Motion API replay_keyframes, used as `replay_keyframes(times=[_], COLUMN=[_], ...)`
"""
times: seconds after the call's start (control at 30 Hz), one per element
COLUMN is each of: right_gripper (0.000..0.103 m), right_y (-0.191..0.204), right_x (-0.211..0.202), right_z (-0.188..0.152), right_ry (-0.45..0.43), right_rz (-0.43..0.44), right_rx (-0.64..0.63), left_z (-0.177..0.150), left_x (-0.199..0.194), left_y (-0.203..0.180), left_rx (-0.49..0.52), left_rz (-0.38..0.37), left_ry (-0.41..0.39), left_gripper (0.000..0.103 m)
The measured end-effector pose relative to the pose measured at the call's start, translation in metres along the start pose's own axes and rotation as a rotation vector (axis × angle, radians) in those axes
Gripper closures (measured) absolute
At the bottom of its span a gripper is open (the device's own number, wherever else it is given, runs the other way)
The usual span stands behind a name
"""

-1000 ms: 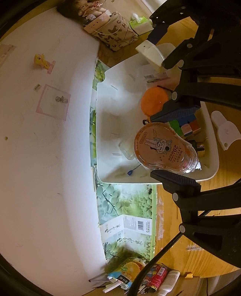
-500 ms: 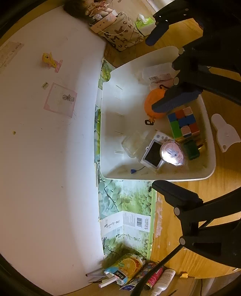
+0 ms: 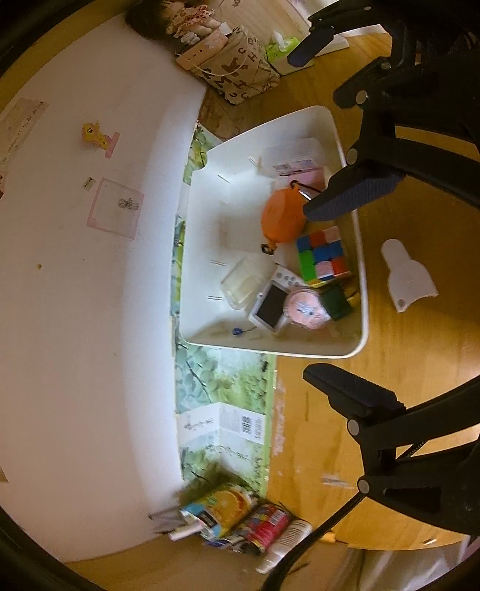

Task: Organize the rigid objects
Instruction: 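Withdraw both tools from the bin toward the white cutout and black charger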

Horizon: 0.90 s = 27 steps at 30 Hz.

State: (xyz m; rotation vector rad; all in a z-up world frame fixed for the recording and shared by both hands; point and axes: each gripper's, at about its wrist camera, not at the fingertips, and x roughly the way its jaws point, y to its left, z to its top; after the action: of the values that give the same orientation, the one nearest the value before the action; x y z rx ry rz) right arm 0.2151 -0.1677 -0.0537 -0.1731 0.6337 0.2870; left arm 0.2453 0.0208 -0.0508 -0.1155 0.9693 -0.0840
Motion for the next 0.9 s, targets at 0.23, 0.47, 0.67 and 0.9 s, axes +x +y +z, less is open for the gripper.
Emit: replay_keyframes(times=[0.23, 0.47, 0.67, 0.9], right_gripper=[0.021, 0.021, 0.021, 0.021], right_y=[-0.016, -0.028, -0.037, -0.046], right_x=[-0.023, -0.038, -0.039, -0.028], right_z=[-0.023, -0.049, -0.068, -0.087], right_ry=[-0.001, 0.0, 0.025, 0.091], right_rz=[0.004, 0.027, 0.052, 0.075], right_rx=[0.049, 0.095, 0.125, 0.106], left_z=[-0.023, -0.043, -0.057, -0.07], left_x=[-0.01, -0.009, -0.001, 0.021], left_y=[-0.004, -0.008, -0.008, -0.009], left_rx=[-0.036, -0.091, -0.161, -0.241], left_rz=[0.012, 0.026, 0.014, 0.016], left_ry=[0.03, 0.07, 0.125, 0.21], left_gripper=[0.021, 0.018, 0.016, 0.011])
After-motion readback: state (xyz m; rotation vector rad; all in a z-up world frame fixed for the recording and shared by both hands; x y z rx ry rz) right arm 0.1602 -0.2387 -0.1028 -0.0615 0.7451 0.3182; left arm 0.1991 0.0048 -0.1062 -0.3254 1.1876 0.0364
